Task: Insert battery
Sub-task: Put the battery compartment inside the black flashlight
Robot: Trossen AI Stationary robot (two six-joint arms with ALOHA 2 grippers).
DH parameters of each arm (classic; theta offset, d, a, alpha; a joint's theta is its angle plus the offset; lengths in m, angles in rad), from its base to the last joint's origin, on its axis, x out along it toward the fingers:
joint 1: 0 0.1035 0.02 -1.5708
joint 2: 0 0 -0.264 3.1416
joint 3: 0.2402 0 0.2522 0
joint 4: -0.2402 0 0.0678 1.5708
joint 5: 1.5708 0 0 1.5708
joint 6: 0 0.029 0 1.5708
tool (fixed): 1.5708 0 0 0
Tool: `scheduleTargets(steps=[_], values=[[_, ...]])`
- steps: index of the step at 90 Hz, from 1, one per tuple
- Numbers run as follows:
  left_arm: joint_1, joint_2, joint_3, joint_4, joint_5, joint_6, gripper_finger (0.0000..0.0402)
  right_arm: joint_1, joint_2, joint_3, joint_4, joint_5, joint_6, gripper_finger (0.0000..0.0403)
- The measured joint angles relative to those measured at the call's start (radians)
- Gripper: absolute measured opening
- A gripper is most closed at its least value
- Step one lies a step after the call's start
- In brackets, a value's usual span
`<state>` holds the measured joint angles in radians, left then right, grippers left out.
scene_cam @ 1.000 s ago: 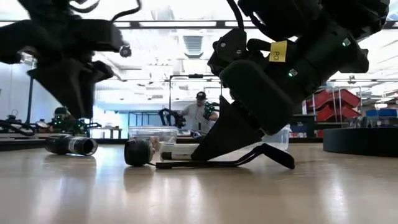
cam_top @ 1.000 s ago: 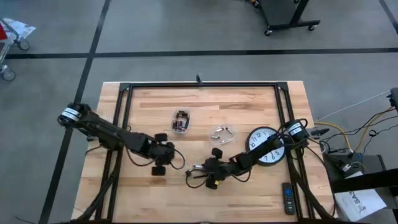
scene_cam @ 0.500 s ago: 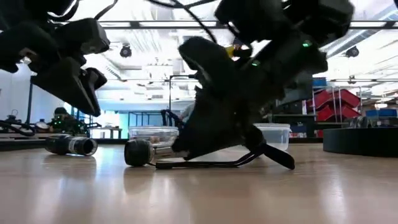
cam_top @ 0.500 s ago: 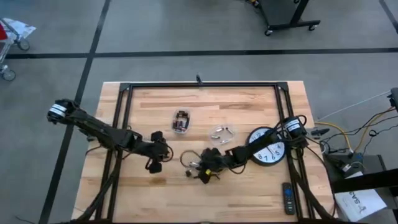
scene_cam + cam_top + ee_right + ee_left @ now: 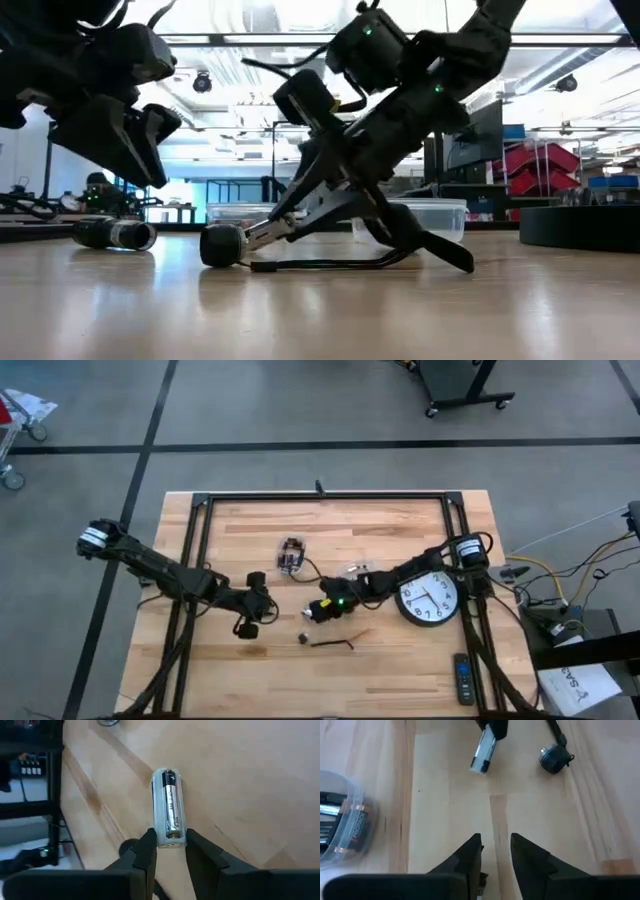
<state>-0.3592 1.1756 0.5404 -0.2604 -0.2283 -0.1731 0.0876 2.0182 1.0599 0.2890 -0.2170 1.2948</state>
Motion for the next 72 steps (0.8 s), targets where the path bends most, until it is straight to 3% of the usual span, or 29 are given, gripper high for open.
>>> scheduleTargets(steps=[29, 57, 72], values=[[0.000, -0.032, 0.034, -0.327, -0.050, 0.033, 0.0095, 0.003, -0.002, -0.001, -0.004, 0.012, -0.023, 0.0072], [0.028, -0.031, -0.025, -0.193, -0.041, 0.120, 0.0174, 0.017, -0.002, -0.002, -0.006, 0.038, -0.075, 0.0057], [0.045, 0.006, -0.066, -0.099, 0.024, 0.132, 0.0204, 0.024, -0.002, -0.002, -0.007, 0.039, -0.080, 0.0065]])
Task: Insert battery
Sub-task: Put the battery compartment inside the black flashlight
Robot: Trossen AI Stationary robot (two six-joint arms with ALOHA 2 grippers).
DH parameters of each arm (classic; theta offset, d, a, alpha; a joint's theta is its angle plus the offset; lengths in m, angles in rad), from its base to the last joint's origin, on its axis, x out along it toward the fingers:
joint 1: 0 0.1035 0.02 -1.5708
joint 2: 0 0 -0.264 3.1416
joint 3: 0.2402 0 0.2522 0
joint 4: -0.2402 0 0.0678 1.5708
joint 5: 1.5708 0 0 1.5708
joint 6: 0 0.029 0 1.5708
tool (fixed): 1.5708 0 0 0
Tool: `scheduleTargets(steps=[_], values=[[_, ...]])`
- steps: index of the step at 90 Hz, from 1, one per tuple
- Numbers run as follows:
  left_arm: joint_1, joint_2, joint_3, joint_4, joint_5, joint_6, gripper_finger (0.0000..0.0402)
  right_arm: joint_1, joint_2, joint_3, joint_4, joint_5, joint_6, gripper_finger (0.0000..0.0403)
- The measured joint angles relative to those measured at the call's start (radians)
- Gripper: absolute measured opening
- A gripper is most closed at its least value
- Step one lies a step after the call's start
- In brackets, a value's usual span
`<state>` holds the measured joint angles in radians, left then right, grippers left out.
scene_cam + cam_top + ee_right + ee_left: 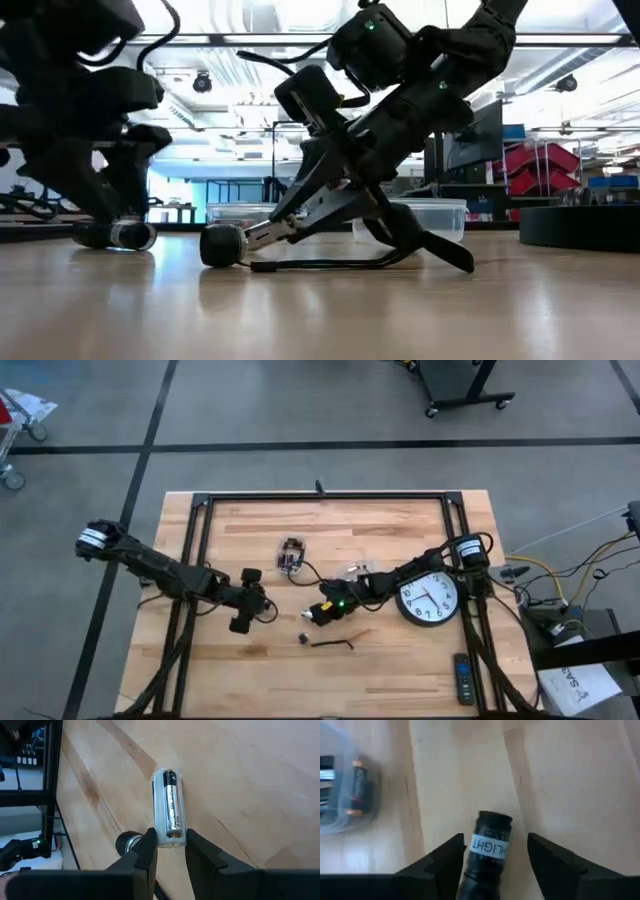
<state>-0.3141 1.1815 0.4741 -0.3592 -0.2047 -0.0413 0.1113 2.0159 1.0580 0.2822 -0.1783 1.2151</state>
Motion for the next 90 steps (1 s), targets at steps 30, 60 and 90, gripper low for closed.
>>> scheduleTargets(steps=[30, 60, 90], values=[[-0.001, 0.192, -0.003, 0.092, 0.011, 0.004, 0.0155, 0.007, 0.000, 0.003, 0.003, 0.012, -0.033, 0.0062], [0.000, 0.230, 0.002, 0.261, -0.005, 0.010, 0.0094, 0.013, 0.005, 0.031, 0.006, 0.055, -0.142, 0.0059], [-0.002, 0.349, -0.001, 0.580, -0.002, 0.054, 0.0117, 0.015, 0.005, 0.033, 0.005, 0.096, -0.264, 0.0053]])
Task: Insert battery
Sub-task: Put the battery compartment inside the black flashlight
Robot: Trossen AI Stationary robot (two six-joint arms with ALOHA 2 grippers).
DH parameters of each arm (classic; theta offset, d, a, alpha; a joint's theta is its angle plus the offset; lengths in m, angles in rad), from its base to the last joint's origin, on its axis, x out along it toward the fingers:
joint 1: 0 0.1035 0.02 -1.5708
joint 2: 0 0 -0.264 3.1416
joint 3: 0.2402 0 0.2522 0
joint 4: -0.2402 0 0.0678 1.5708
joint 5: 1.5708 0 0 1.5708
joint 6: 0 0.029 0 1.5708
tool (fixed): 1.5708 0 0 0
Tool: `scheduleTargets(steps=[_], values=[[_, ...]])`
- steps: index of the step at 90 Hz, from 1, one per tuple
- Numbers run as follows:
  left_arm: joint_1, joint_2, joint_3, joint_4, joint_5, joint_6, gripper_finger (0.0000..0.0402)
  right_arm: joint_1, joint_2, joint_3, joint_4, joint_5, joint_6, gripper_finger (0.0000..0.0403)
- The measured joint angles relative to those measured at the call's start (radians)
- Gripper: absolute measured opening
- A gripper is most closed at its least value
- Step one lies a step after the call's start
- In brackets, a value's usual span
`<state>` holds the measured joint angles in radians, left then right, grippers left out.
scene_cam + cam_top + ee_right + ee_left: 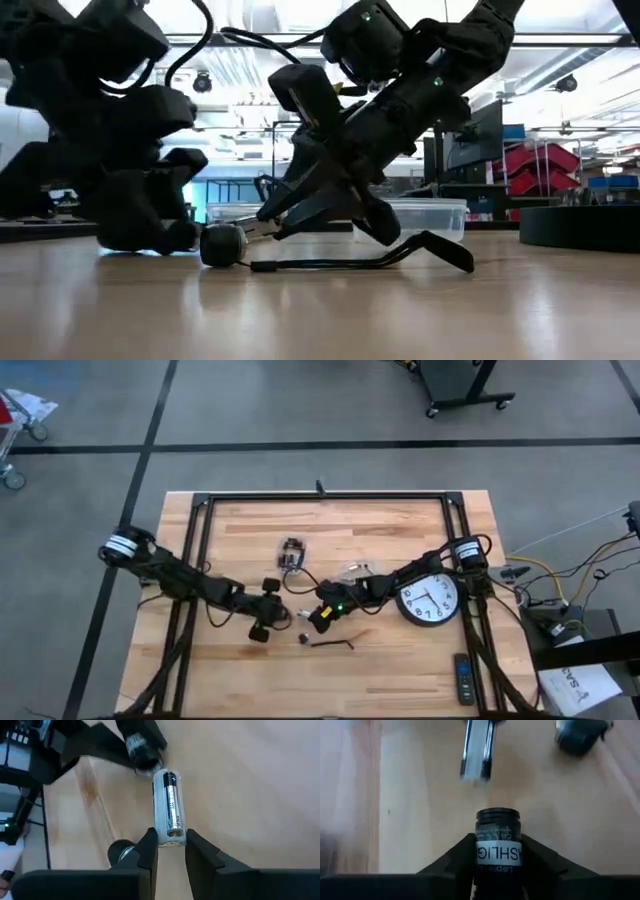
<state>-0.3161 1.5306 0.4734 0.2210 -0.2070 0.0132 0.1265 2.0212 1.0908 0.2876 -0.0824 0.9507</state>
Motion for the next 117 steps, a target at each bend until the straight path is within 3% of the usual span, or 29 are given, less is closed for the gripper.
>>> scheduleTargets(steps=[14, 38, 60, 82, 105, 117], values=[[0.000, 0.054, 0.001, 0.104, -0.006, 0.002, 0.0096, 0.000, 0.000, 0.000, -0.010, -0.004, -0.021, 0.0059], [-0.001, 0.054, 0.000, 0.107, -0.031, 0.004, 0.0120, 0.015, -0.002, 0.000, -0.017, 0.004, -0.078, 0.0058], [-0.001, 0.058, 0.001, 0.110, -0.037, 0.003, 0.0098, 0.030, 0.000, 0.001, -0.020, 0.019, -0.107, 0.0052], [0.001, 0.062, 0.000, 0.163, -0.036, 0.005, 0.0126, 0.040, 0.003, 0.002, -0.024, 0.058, -0.133, 0.0058], [0.001, 0.062, 0.000, 0.184, -0.026, 0.014, 0.0102, 0.040, 0.006, 0.002, -0.016, 0.059, -0.197, 0.0060], [0.000, 0.062, 0.000, 0.217, -0.010, 0.031, 0.0112, 0.042, 0.008, 0.011, -0.016, 0.057, -0.263, 0.0059]])
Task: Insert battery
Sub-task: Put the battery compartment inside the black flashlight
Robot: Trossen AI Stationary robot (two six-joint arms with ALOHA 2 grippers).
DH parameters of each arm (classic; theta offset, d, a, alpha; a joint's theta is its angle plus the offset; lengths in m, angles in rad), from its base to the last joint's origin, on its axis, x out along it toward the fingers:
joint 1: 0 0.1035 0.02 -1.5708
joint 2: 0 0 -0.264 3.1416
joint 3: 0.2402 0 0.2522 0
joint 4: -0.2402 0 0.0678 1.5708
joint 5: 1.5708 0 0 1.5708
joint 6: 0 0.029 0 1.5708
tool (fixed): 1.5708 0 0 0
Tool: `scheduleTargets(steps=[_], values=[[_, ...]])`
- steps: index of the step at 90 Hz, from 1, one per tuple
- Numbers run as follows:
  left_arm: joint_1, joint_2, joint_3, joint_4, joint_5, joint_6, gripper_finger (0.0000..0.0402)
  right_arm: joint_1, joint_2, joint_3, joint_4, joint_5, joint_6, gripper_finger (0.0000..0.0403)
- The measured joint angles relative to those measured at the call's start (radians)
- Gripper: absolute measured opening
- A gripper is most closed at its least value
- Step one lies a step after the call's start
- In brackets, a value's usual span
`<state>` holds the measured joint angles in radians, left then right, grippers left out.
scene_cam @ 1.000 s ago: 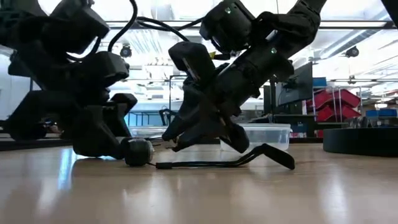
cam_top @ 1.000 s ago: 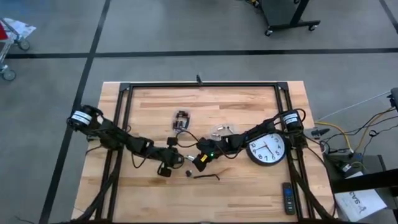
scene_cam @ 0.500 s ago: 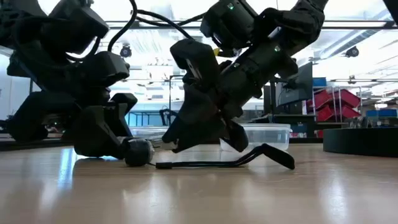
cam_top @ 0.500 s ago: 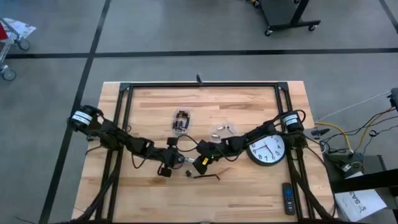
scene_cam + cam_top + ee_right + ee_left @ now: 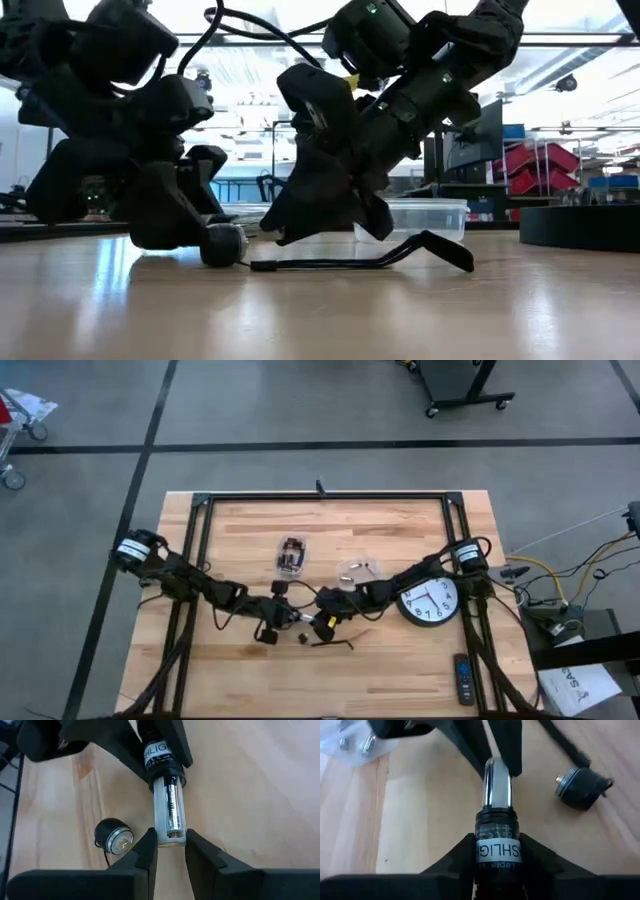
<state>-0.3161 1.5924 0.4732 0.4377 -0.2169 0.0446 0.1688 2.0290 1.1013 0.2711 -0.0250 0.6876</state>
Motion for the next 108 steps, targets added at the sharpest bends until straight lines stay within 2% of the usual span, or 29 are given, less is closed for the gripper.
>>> scheduleTargets(steps=[14, 41, 65, 74, 91, 108], values=[[0.000, -0.001, 0.000, 0.011, 0.015, 0.003, 0.0126, 0.000, 0.004, 0.012, -0.004, 0.003, -0.056, 0.0056], [0.000, -0.003, 0.001, 0.053, 0.043, 0.000, 0.0107, 0.000, 0.005, 0.058, 0.000, 0.025, -0.218, 0.0097], [-0.001, -0.003, 0.040, 0.058, 0.044, 0.000, 0.0137, 0.001, 0.004, 0.099, -0.010, 0.019, -0.317, 0.0118], [-0.001, -0.003, 0.049, 0.051, 0.045, 0.005, 0.0125, -0.001, -0.005, 0.130, -0.092, -0.011, -0.377, 0.0124], [0.000, -0.004, 0.056, 0.051, 0.040, 0.002, 0.0096, 0.004, -0.034, 0.227, -0.318, 0.001, -0.497, 0.0137], [-0.002, -0.004, 0.059, 0.036, 0.027, -0.004, 0.0108, 0.004, -0.043, 0.277, -0.405, 0.008, -0.533, 0.0151]])
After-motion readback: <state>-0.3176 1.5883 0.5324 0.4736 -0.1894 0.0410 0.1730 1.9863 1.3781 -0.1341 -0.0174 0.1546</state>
